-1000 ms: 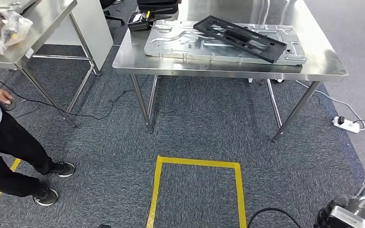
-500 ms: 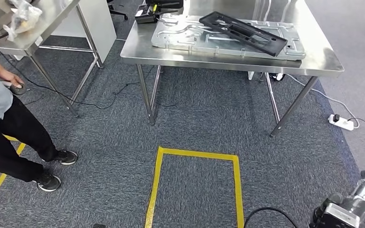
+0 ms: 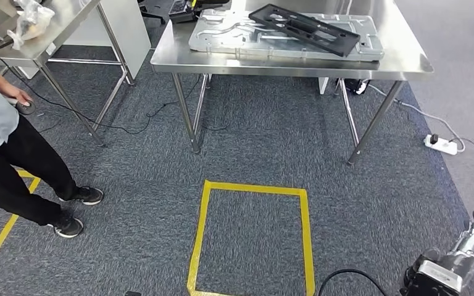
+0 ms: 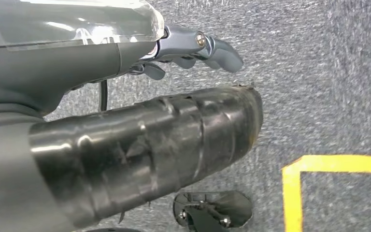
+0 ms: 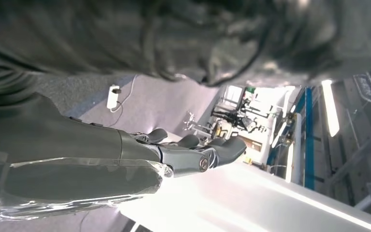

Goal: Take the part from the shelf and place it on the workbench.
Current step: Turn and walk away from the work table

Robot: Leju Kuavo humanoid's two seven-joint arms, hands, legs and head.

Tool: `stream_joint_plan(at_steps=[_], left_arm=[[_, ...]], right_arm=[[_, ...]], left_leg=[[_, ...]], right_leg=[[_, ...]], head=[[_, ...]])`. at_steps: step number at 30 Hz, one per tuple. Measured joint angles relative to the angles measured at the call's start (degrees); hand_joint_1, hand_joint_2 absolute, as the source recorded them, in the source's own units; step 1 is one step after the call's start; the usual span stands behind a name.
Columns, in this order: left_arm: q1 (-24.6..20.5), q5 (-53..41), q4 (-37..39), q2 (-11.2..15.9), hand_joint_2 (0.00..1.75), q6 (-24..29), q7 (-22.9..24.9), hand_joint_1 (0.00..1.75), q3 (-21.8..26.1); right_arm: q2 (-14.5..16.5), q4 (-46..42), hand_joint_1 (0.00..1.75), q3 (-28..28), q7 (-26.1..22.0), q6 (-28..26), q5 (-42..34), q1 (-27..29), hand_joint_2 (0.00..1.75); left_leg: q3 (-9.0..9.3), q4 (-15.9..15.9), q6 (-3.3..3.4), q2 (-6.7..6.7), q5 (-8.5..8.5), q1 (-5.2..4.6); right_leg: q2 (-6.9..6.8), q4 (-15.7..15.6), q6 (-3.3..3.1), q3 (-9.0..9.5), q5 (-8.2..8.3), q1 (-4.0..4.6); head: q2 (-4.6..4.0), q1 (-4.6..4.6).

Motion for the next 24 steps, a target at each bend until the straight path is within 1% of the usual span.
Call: stream_joint_plan(at_steps=[1, 2, 3, 4, 5, 6, 7, 8, 9, 10, 11, 12, 13, 14, 15, 16, 17, 18, 19, 20, 21, 22, 23, 24], left_arm=[[-0.01, 0.00, 0.00, 0.00, 0.00, 0.00, -0.03, 0.00, 0.00], [-0.01, 0.00, 0.00, 0.00, 0.00, 0.00, -0.07, 0.00, 0.00], [-0.01, 0.00, 0.00, 0.00, 0.00, 0.00, -0.10, 0.00, 0.00], [0.00, 0.00, 0.00, 0.00, 0.00, 0.00, -0.12, 0.00, 0.01], [-0.01, 0.00, 0.00, 0.00, 0.00, 0.00, -0.14, 0.00, 0.01], [-0.04, 0.00, 0.00, 0.01, 0.00, 0.00, -0.15, 0.00, 0.02], [-0.10, 0.00, -0.03, 0.10, 0.00, 0.02, -0.16, 0.00, 0.04], [-0.18, 0.00, -0.05, 0.18, 0.00, 0.05, -0.19, 0.00, 0.05], [-0.25, 0.00, -0.07, 0.26, 0.00, 0.08, -0.21, 0.00, 0.06], [-0.30, 0.00, -0.09, 0.34, 0.00, 0.11, -0.25, 0.00, 0.07], [-0.33, 0.00, -0.09, 0.33, 0.00, 0.13, -0.28, 0.00, 0.07], [-0.30, 0.00, -0.09, 0.31, 0.00, 0.13, -0.29, 0.00, 0.07], [-0.28, 0.00, -0.09, 0.29, 0.00, 0.13, -0.29, 0.00, 0.08], [-0.25, 0.01, -0.09, 0.27, 0.00, 0.13, -0.29, 0.00, 0.10], [-0.23, 0.02, -0.09, 0.26, 0.00, 0.13, -0.29, 0.00, 0.12], [-0.23, 0.02, -0.09, 0.26, 0.00, 0.13, -0.29, 0.00, 0.14], [-0.22, 0.03, -0.09, 0.26, 0.00, 0.13, -0.29, 0.00, 0.15], [-0.20, 0.02, -0.09, 0.26, 0.00, 0.13, -0.30, 0.00, 0.15], [-0.17, 0.01, -0.09, 0.25, 0.00, 0.13, -0.30, 0.00, 0.16], [-0.16, 0.01, -0.09, 0.25, 0.00, 0.13, -0.30, 0.00, 0.16], [-0.15, 0.01, -0.09, 0.24, 0.00, 0.13, -0.30, 0.00, 0.17], [-0.16, 0.01, -0.09, 0.24, 0.00, 0.13, -0.30, 0.00, 0.19], [-0.18, 0.01, -0.09, 0.24, 0.00, 0.13, -0.30, 0.00, 0.19], [-0.19, 0.02, -0.09, 0.24, 0.00, 0.13, -0.30, 0.00, 0.20]], right_arm=[[0.01, 0.01, 0.00, 0.06, 0.00, 0.00, 0.06, -0.01, 0.00], [0.01, 0.03, 0.00, 0.10, 0.00, 0.00, 0.11, -0.02, 0.00], [0.01, 0.05, 0.00, 0.14, 0.00, 0.00, 0.16, -0.02, 0.00], [0.01, 0.08, 0.00, 0.16, 0.00, 0.00, 0.19, -0.03, 0.00], [0.01, 0.10, 0.00, 0.17, 0.00, 0.00, 0.20, -0.03, 0.00], [0.01, 0.11, 0.00, 0.18, 0.00, 0.00, 0.21, -0.04, 0.00], [0.01, 0.11, 0.00, 0.20, 0.00, 0.00, 0.22, -0.06, 0.00], [0.01, 0.11, 0.00, 0.22, 0.00, 0.00, 0.22, -0.08, 0.00], [0.01, 0.12, 0.00, 0.25, 0.00, 0.00, 0.23, -0.11, 0.00], [0.01, 0.12, 0.00, 0.29, 0.00, 0.00, 0.24, -0.14, 0.00], [0.01, 0.13, 0.00, 0.33, 0.00, 0.00, 0.25, -0.16, 0.00], [0.01, 0.14, 0.00, 0.36, 0.00, 0.00, 0.25, -0.18, 0.00], [0.01, 0.15, 0.00, 0.38, 0.00, 0.00, 0.25, -0.17, 0.00], [0.01, 0.16, 0.00, 0.38, 0.00, 0.00, 0.25, -0.16, 0.00], [0.01, 0.18, 0.00, 0.39, 0.01, 0.00, 0.25, -0.15, 0.00], [0.01, 0.21, 0.00, 0.38, 0.01, 0.00, 0.25, -0.13, 0.00], [0.01, 0.26, 0.00, 0.38, 0.01, 0.00, 0.25, -0.13, 0.00], [0.01, 0.33, 0.00, 0.38, 0.02, 0.00, 0.25, -0.12, 0.00], [0.01, 0.40, 0.00, 0.37, 0.02, 0.00, 0.25, -0.12, 0.00], [0.01, 0.45, 0.00, 0.37, 0.02, 0.00, 0.25, -0.13, 0.00], [0.01, 0.48, 0.00, 0.38, 0.02, 0.00, 0.25, -0.14, 0.00], [0.01, 0.48, 0.00, 0.38, 0.02, 0.00, 0.25, -0.18, 0.00], [0.01, 0.48, 0.00, 0.40, 0.02, 0.00, 0.25, -0.25, 0.00], [0.01, 0.48, 0.00, 0.42, 0.02, 0.00, 0.25, -0.29, 0.00]], left_leg=[[-1.12, 3.53, -0.19, 0.00, -2.70, 0.04], [-2.02, 7.17, -0.33, 0.00, -4.78, 0.08], [-2.45, 10.02, -0.37, 0.00, -5.83, 0.10], [-1.93, 10.95, -0.25, -0.01, -5.50, 0.09], [-0.33, 9.76, 0.04, -0.01, -4.22, 0.02], [2.31, 6.54, 0.57, -0.04, -2.60, -0.11], [5.60, 2.09, 1.26, -0.07, -1.45, -0.34], [8.70, -2.53, 1.90, -0.09, -0.97, -0.62], [10.88, -5.99, 2.35, -0.13, -0.96, -0.89], [11.98, -8.04, 2.63, -0.15, -1.17, -1.14], [12.16, -8.93, 2.74, -0.16, -1.07, -1.29], [11.95, -9.29, 2.87, -0.11, -0.52, -1.19], [11.67, -9.72, 3.13, 0.01, 0.15, -1.07], [11.30, -10.11, 3.44, 0.17, 0.88, -0.91], [10.76, -10.39, 3.69, 0.33, 1.60, -0.74], [10.01, -10.31, 3.88, 0.42, 2.12, -0.79], [9.22, -10.11, 3.98, 0.49, 2.59, -0.80], [8.40, -9.80, 3.93, 0.54, 3.04, -0.79], [7.51, -9.38, 3.83, 0.58, 3.43, -0.75], [6.62, -8.83, 3.69, 0.62, 3.74, -0.66], [5.71, -8.17, 3.52, 0.62, 3.97, -0.55], [4.83, -7.40, 3.33, 0.62, 4.10, -0.45], [4.04, -6.60, 3.10, 0.59, 4.19, -0.43], [3.45, -5.97, 2.80, 0.56, 4.30, -0.47]], right_leg=[[-0.01, 0.03, -0.21, -0.67, 0.53, 0.08], [-0.04, 0.10, -0.29, -1.38, 1.06, 0.19], [-0.06, 0.18, -0.33, -2.12, 1.57, 0.32], [-0.08, 0.29, -0.33, -2.84, 2.05, 0.47], [-0.07, 0.38, -0.33, -3.49, 2.52, 0.64], [-0.04, 0.43, -0.31, -4.00, 2.98, 0.82], [-0.02, 0.47, -0.25, -4.38, 3.42, 0.97], [0.00, 0.50, -0.09, -4.64, 3.85, 1.09], [-0.04, 0.49, 0.15, -4.78, 4.30, 1.08], [-0.11, 0.41, 0.47, -4.92, 4.75, 0.98], [-0.15, 0.26, 0.81, -4.97, 5.25, 0.87], [-0.16, 0.18, 1.15, -5.04, 5.54, 0.81], [-0.10, 0.39, 1.49, -5.21, 5.15, 0.77], [-0.03, 1.38, 1.81, -5.61, 3.81, 0.75], [0.04, 3.50, 2.13, -6.32, 1.51, 0.69], [0.08, 6.62, 2.43, -7.24, -1.32, 0.54], [0.08, 10.28, 2.71, -8.18, -3.80, 0.40], [0.08, 13.52, 2.98, -8.82, -5.22, 0.24], [0.07, 15.36, 3.23, -8.73, -5.25, 0.08], [0.06, 15.15, 3.44, -7.64, -4.14, -0.09], [0.04, 12.81, 3.61, -5.45, -2.52, -0.28], [0.02, 8.98, 3.73, -2.64, -1.43, -0.45], [0.03, 4.99, 3.68, -0.02, -1.13, -0.41], [0.05, 2.11, 3.47, 1.74, -1.29, -0.31]], head=[[-0.01, -0.01], [-0.01, -0.01], [-0.02, -0.01], [-0.02, -0.01], [-0.01, -0.01], [-0.01, -0.01], [0.00, 0.00], [-0.01, 0.01], [-0.01, 0.02], [-0.01, 0.02], [-0.01, 0.03], [-0.01, 0.04], [-0.01, 0.04], [-0.01, 0.06], [-0.01, 0.07], [-0.01, 0.06], [-0.01, 0.07], [-0.01, 0.05], [-0.01, 0.05], [-0.01, 0.05], [0.00, 0.05], [0.00, 0.05], [0.00, 0.05], [0.00, 0.04]])
